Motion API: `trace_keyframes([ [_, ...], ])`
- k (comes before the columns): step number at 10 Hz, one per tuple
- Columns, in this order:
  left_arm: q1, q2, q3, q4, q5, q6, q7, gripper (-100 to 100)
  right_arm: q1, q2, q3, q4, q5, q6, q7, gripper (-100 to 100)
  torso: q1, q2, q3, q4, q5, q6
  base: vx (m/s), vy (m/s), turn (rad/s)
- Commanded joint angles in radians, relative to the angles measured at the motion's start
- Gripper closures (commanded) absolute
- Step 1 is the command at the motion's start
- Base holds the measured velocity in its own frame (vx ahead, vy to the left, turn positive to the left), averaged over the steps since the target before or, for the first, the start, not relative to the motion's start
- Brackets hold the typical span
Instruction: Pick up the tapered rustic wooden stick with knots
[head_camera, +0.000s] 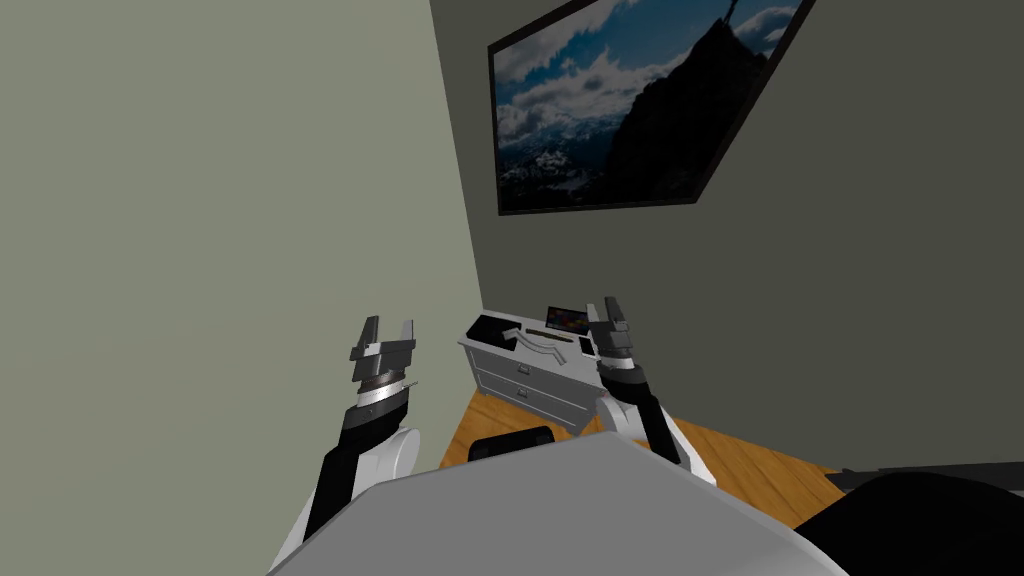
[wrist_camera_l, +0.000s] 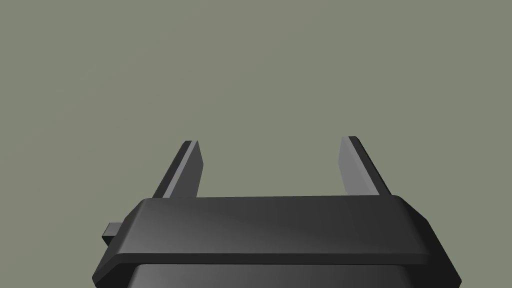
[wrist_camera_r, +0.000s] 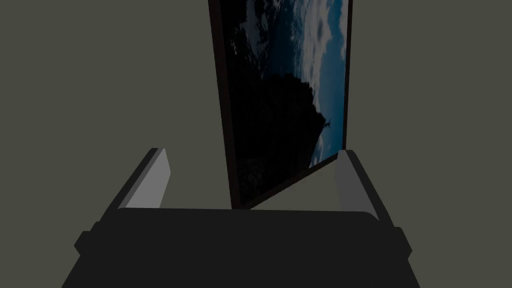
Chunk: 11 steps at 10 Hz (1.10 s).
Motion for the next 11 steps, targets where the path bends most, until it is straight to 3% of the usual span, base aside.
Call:
trace_keyframes([
  [1,0.0,0.0,0.0,0.0,0.0,0.0,0.0,0,-0.006,-0.05,0.005,0.036,0.024,0.003,-0.018,-100,0.0,0.0,0.0,0.0,0.0,0.0,-0.064,-0.094,-0.002],
  [6,0.0,0.0,0.0,0.0,0.0,0.0,0.0,0,-0.006,-0.175,0.015,0.094,0.067,0.0,-0.048,-100,0.0,0.001,0.0,0.0,0.0,0.0,-0.063,-0.07,0.009],
  [9,0.0,0.0,0.0,0.0,0.0,0.0,0.0,0,-0.008,-0.265,0.027,0.166,0.121,-0.004,-0.081,-100,0.001,0.0,0.0,0.0,0.0,0.0,-0.067,-0.073,0.025],
  [10,0.0,0.0,0.0,0.0,0.0,0.0,0.0,0,-0.008,-0.285,0.027,0.166,0.121,-0.004,-0.081,-100,0.0,0.0,0.0,0.0,0.0,0.0,-0.058,-0.077,0.022],
  [11,0.0,0.0,0.0,0.0,0.0,0.0,0.0,0,-0.009,-0.321,0.035,0.207,0.153,-0.007,-0.099,-100,0.0,0.0,0.0,0.0,0.0,0.0,-0.073,-0.084,0.042],
])
